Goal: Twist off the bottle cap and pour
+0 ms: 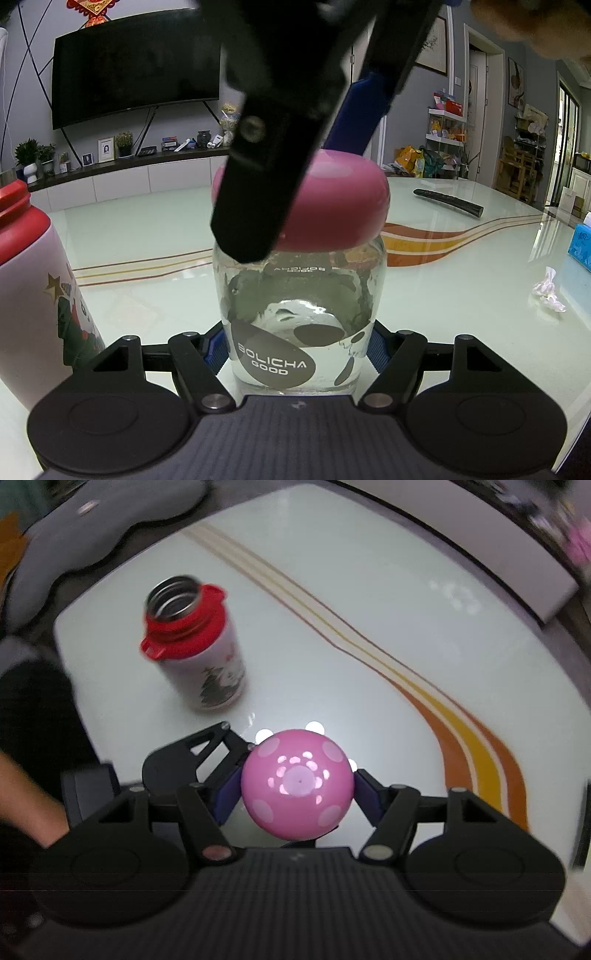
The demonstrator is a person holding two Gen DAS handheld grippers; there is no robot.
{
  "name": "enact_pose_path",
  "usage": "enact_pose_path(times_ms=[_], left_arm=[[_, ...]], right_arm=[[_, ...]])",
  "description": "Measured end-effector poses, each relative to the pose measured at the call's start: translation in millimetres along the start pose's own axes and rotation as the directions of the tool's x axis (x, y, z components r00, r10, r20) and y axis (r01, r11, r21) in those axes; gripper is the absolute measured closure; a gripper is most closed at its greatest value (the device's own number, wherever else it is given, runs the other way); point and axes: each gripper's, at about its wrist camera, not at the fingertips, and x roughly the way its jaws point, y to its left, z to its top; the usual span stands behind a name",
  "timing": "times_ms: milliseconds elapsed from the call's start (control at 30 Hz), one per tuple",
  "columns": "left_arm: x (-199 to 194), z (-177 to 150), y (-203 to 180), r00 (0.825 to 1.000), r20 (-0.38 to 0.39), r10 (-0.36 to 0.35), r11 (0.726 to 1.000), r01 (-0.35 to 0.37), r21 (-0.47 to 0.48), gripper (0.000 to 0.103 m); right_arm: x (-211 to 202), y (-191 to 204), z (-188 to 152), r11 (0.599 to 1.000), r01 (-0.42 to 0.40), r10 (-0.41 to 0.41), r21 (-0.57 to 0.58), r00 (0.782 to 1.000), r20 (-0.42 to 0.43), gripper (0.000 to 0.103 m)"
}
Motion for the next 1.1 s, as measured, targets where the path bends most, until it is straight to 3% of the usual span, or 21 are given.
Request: enact_pose_path(times_ms=[133,167,200,267,400,500,567,667,833,967,1100], left_arm=[[0,0,-1,1.000,0.000,0.000,1.000,0.000,0.001,0.029],[0,-1,-2,1.000,0.000,0.002,1.000,-0.002,0.002,0.029],[-1,-1,-2,1.000,0.000,0.002,1.000,-0.002,0.001,0.029],[-1,-1,-2,1.000,0.000,0.001,1.000,-0.001,0.000,0.029],[-3,-2,-3,1.000,0.000,0.002,1.000,-0.002,0.001,0.029],[-3,-2,-3,1.000,0.000,0.003,1.000,-0.003,0.000,0.029],[-3,-2,-4,1.000,0.000,0.003,1.000,-0.003,-0.001,0.029],[-4,-2,-4,1.000,-0.001,0.002,1.000,-0.002,-0.001,0.029],[-4,-2,-3,1.000,-0.001,0.002,1.000,-0.002,-0.003,0.029],[-4,-3,-2,1.000,-0.001,0.002,1.000,-0.002,-0.004,0.029],[-5,-4,-2,1.000,0.000,0.002,1.000,-0.002,-0.002,0.029]], right_arm=[[-2,-4,0,0.996,0.000,0.000,0.090,1.000,0.003,0.037],[-2,-5,0,0.994,0.000,0.000,0.112,1.000,0.004,0.029],[-3,-6,0,0.991,0.000,0.000,0.134,1.000,0.004,0.014],[-3,-8,1,0.984,0.000,-0.001,0.178,1.000,0.006,0.010],[-5,-12,0,0.962,-0.002,-0.001,0.274,1.000,0.010,0.010],[-11,-16,-4,0.892,-0.016,0.001,0.451,0.999,0.034,0.010],[-11,-9,-5,0.869,0.017,-0.035,0.495,0.999,0.026,0.011],[-9,2,-1,0.865,0.074,-0.084,0.497,0.996,-0.001,0.021],[-3,8,3,0.860,0.118,-0.120,0.497,0.992,-0.028,0.023],[5,8,3,0.865,0.145,-0.144,0.480,0.989,-0.040,0.038],[8,6,1,0.883,0.131,-0.129,0.451,0.991,-0.036,0.038]])
